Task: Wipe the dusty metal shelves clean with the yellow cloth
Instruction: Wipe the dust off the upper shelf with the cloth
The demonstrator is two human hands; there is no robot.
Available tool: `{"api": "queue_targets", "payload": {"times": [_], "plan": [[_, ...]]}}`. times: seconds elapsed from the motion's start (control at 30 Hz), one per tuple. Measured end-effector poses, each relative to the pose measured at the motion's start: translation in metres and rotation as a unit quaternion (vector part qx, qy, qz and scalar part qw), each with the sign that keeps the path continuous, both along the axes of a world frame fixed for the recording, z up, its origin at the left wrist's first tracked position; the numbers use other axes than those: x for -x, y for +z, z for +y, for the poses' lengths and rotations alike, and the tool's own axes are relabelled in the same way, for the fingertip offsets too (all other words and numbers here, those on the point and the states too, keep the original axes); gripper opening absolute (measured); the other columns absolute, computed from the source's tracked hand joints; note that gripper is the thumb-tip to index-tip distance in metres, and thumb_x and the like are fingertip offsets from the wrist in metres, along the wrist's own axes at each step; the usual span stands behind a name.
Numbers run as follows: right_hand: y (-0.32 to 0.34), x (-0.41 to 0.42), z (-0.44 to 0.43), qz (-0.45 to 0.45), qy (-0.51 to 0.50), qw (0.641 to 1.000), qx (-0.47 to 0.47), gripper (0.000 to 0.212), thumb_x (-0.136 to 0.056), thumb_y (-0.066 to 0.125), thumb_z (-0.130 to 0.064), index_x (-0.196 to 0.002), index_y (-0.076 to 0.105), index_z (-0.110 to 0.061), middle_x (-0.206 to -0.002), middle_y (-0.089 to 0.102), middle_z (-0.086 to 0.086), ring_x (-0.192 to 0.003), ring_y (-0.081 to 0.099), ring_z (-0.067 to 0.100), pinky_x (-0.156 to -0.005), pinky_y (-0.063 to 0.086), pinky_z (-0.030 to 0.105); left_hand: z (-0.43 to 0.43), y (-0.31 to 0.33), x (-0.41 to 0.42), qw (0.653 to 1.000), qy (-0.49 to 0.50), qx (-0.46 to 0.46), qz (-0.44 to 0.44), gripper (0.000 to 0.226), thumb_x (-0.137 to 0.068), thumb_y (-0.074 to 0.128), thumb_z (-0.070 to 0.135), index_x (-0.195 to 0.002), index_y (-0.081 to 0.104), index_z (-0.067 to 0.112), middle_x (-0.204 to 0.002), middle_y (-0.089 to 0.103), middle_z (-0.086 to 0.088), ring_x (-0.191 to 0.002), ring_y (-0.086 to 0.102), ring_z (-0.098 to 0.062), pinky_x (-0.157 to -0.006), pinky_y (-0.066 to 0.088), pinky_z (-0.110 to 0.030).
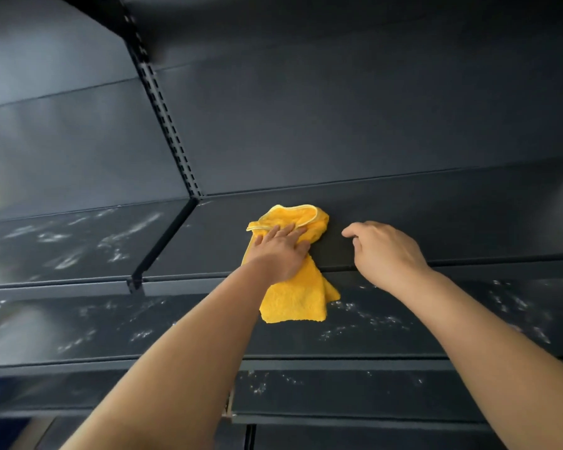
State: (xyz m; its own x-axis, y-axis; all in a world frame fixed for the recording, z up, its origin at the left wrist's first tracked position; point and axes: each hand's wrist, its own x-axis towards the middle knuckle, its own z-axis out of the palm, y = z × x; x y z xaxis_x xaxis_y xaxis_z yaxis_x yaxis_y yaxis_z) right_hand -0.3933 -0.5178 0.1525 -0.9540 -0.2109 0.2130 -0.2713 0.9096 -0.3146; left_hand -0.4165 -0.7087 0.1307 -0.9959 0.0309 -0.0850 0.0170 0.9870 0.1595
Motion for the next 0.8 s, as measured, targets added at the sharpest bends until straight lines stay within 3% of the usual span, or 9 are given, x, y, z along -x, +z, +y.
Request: {"api": "queue_targets", "payload": {"times": [0.3, 0.43, 0.5, 0.57, 0.6, 0.7, 0.8], "plan": [[0.004, -0.002, -0.124, -0.006, 0.046, 0.999, 0.006, 0.043, -0.098, 0.04, -0.01, -0.137, 0.048, -0.028, -0.137, 0.051, -0.004, -0.117, 0.054, 0.021, -0.077, 0.045, 0.032, -0.122, -0.002, -0.001, 0.998, 0.064, 0.002, -0.009, 0.059, -0.098, 0.013, 0.059, -0.153, 0.011, 0.038, -0.162, 0.005, 0.01, -0.149, -0.002, -0.018, -0.119, -0.001, -0.048], [0.008, 0.0, -0.18, -0.007, 0.072, 0.997, 0.006, 0.044, -0.098, 0.04, -0.009, -0.138, 0.046, -0.024, -0.145, 0.043, -0.004, -0.128, 0.045, 0.019, -0.095, 0.046, 0.035, -0.165, 0.003, 0.007, 0.998, 0.057, -0.009, -0.025, 0.062, -0.096, 0.013, 0.063, -0.153, 0.012, 0.037, -0.162, 0.007, 0.008, -0.149, 0.0, -0.021, -0.119, 0.001, -0.049], [0.008, 0.003, -0.209, -0.001, 0.092, 0.996, 0.006, 0.042, -0.098, 0.039, -0.01, -0.137, 0.047, -0.023, -0.147, 0.041, -0.003, -0.131, 0.042, 0.02, -0.101, 0.043, 0.038, -0.181, 0.01, 0.009, 0.993, 0.055, -0.1, -0.032, 0.06, -0.097, 0.018, 0.061, -0.151, 0.025, 0.034, -0.158, 0.024, 0.002, -0.145, 0.021, -0.025, -0.116, 0.016, -0.046], [0.006, 0.006, -0.238, -0.004, 0.111, 0.994, -0.002, 0.04, -0.1, 0.038, -0.019, -0.14, 0.044, -0.023, -0.153, 0.033, -0.002, -0.14, 0.033, 0.021, -0.108, 0.037, 0.04, -0.204, 0.02, 0.007, 0.968, 0.085, -0.235, 0.022, 0.049, -0.1, 0.03, 0.052, -0.137, 0.05, 0.026, -0.133, 0.055, -0.005, -0.117, 0.052, -0.025, -0.098, 0.04, -0.038], [0.004, 0.006, -0.252, -0.016, 0.12, 0.993, -0.013, 0.042, -0.101, 0.038, -0.029, -0.142, 0.041, -0.023, -0.157, 0.025, -0.001, -0.145, 0.023, 0.021, -0.112, 0.031, 0.042, -0.219, 0.025, 0.005, 0.959, 0.096, -0.257, 0.077, 0.042, -0.101, 0.034, 0.045, -0.126, 0.059, 0.022, -0.117, 0.063, -0.004, -0.102, 0.057, -0.024, -0.087, 0.046, -0.036], [-0.005, 0.009, -0.295, -0.084, 0.143, 0.982, -0.091, 0.07, -0.094, 0.033, -0.061, -0.153, 0.016, -0.028, -0.163, -0.002, 0.002, -0.15, -0.006, 0.024, -0.12, 0.008, 0.049, -0.27, 0.035, 0.002, 0.975, 0.104, -0.128, 0.15, 0.02, -0.094, 0.041, 0.014, -0.091, 0.06, 0.017, -0.087, 0.063, -0.007, -0.081, 0.057, -0.03, -0.066, 0.047, -0.035], [-0.014, 0.019, -0.325, -0.125, 0.138, 0.967, -0.175, 0.074, -0.095, 0.015, -0.065, -0.155, -0.003, -0.025, -0.162, -0.011, 0.001, -0.149, -0.012, 0.022, -0.119, -0.002, 0.052, -0.3, 0.04, 0.002, 0.981, 0.115, -0.083, 0.13, 0.025, -0.087, 0.039, 0.002, -0.092, 0.056, 0.019, -0.094, 0.061, -0.011, -0.08, 0.056, -0.031, -0.066, 0.05, -0.037]]}}
